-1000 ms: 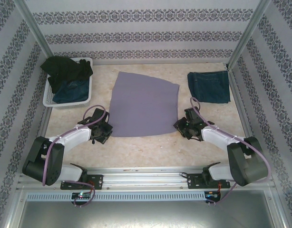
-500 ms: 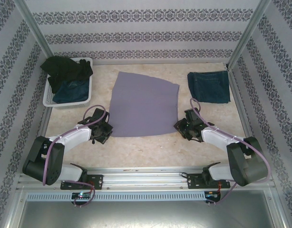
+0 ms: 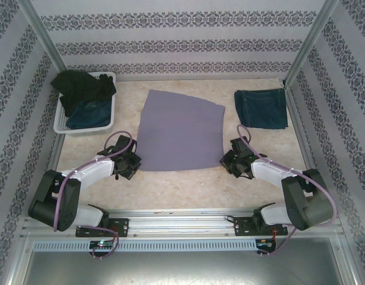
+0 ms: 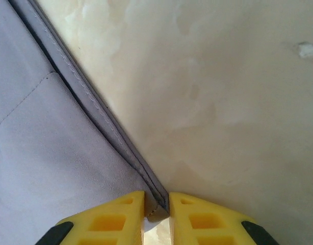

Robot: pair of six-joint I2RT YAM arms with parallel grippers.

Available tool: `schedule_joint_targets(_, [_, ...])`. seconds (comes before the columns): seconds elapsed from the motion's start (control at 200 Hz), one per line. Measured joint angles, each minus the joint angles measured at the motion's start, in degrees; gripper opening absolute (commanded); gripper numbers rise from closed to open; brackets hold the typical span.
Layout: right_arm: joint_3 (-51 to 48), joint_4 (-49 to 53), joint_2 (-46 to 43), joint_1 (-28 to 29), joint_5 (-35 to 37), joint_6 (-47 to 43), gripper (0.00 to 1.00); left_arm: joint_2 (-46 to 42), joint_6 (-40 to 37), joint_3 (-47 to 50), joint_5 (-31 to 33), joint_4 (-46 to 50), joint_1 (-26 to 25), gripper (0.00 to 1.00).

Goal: Fold and stack the skirts

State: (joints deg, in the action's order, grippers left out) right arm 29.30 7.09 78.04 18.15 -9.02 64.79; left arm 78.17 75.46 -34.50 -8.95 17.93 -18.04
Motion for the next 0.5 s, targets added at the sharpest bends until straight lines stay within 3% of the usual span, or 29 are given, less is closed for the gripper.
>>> schedule_joint_targets(0.095, [0.11,0.02,-0.09,0.11,0.00,0.02,0.13,0.00,-0.22,-0.02,-0.02,0.00,0.00,0.00])
schedule_joint_targets(0.195, [0.24,-2.36,-0.02,0.81,0.02,0.00,0.00,0.00,-0.42,-0.09,0.00,0.02,0.00,0.00])
schedule_joint_targets(0.5, [0.24,0.79,-7.85,0.72,2.25,-0.20,0.00,-4.57,-5.11,-5.79,4.24,6.69,-0.02,0.00])
